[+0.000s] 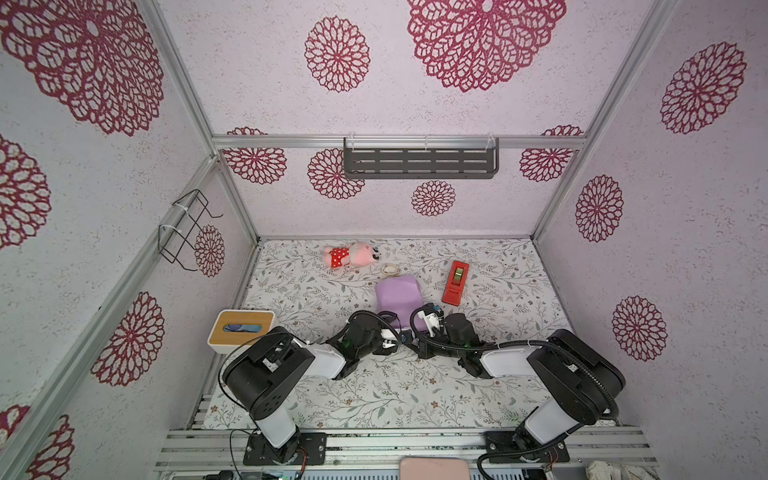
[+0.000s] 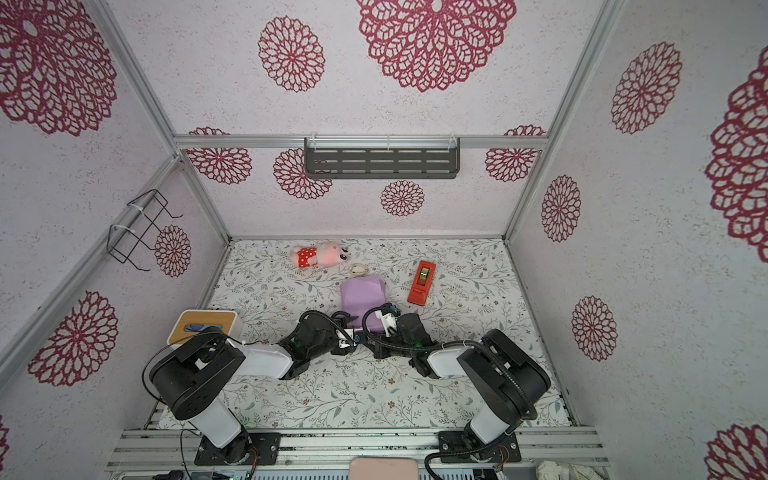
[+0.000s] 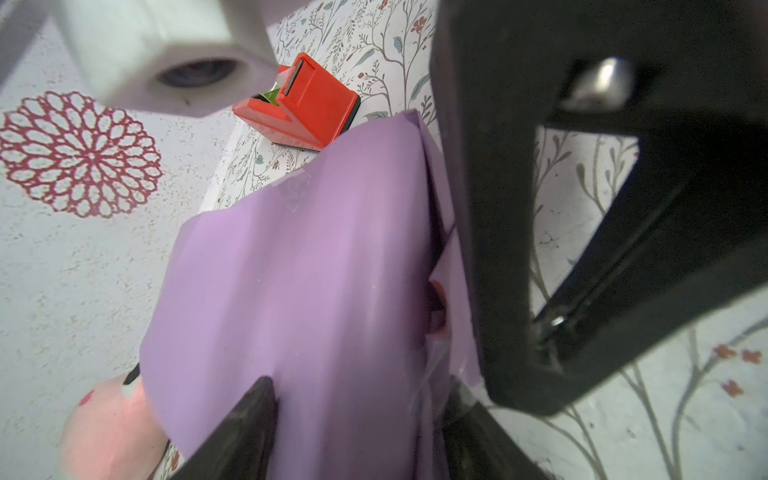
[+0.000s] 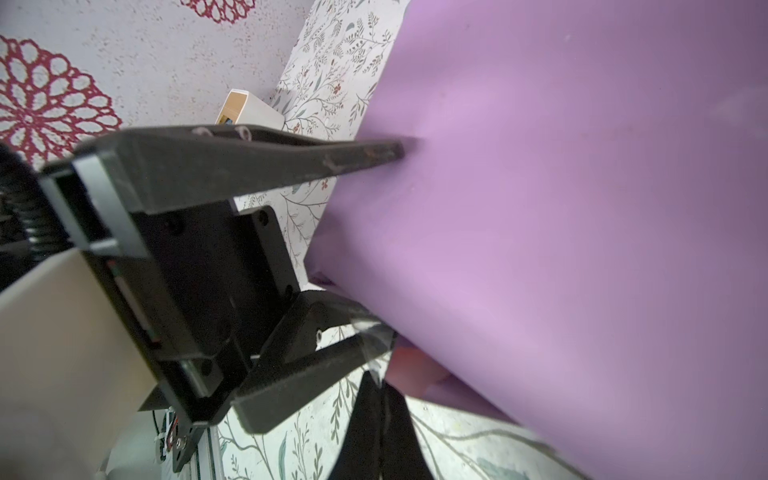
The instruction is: Wrap the gift box in paper
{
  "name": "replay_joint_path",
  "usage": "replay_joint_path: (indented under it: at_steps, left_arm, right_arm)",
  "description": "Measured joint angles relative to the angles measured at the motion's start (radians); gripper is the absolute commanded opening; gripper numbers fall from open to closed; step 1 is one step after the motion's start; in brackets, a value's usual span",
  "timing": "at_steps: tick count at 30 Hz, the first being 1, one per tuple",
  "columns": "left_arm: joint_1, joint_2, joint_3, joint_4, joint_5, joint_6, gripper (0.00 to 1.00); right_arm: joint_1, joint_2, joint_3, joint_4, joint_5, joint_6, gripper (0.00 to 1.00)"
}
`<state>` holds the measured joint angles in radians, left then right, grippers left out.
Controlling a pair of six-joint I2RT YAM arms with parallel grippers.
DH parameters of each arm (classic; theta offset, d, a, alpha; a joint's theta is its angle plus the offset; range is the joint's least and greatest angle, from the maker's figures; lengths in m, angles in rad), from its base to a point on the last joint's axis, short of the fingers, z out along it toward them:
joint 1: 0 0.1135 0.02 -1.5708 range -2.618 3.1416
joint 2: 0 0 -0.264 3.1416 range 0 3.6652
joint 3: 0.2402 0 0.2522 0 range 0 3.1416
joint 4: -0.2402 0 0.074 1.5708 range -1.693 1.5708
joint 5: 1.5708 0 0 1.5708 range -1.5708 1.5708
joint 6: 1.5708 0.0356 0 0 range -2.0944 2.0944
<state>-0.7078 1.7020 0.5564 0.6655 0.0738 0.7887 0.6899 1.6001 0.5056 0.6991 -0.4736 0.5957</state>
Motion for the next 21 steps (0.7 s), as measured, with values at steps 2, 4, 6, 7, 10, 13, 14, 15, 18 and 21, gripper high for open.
replay_joint_path:
  at_steps: [2, 4, 6, 7, 10, 13, 14, 15, 18, 21]
  left_arm:
    - [0.0, 0.0, 0.0, 0.0, 0.0, 0.0, 0.64]
    - [0.0, 0.0, 0.0, 0.0, 0.0, 0.0, 0.64]
    - [0.0, 0.0, 0.0, 0.0, 0.0, 0.0, 0.64]
    - [0.0, 0.0, 0.0, 0.0, 0.0, 0.0, 0.64]
    - [0.0, 0.0, 0.0, 0.0, 0.0, 0.0, 0.64]
    - [0.0, 0.0, 0.0, 0.0, 0.0, 0.0, 0.64]
    - [0.0, 0.0, 0.0, 0.0, 0.0, 0.0, 0.64]
    - [0.0, 0.0, 0.0, 0.0, 0.0, 0.0, 0.64]
    - [0.0, 0.0, 0.0, 0.0, 0.0, 0.0, 0.64]
    - [0.0, 0.0, 0.0, 0.0, 0.0, 0.0, 0.64]
  right_arm:
    - [0.0, -0.005, -0.005, 0.003, -0.004, -0.002, 0.0]
    - [0.0, -0.014, -0.015, 0.008, -0.01, -0.002, 0.0]
    - [0.0, -0.027, -0.027, 0.01, -0.016, -0.002, 0.0]
    - [0.0, -0.034, -0.032, 0.01, -0.02, -0.002, 0.0]
    - [0.0, -0.055, -0.042, 0.009, -0.022, -0.002, 0.0]
    - [0.0, -0.064, -0.042, 0.015, -0.021, -0.004, 0.0]
    - [0.0, -0.065, -0.042, 0.015, -0.021, -0.005, 0.0]
    - [0.0, -0.065, -0.041, 0.015, -0.02, -0.007, 0.0]
    - [-0.003, -0.064, -0.04, 0.015, -0.02, -0.012, 0.0]
    - [-0.006, -0.055, -0.028, 0.016, -0.02, -0.014, 0.0]
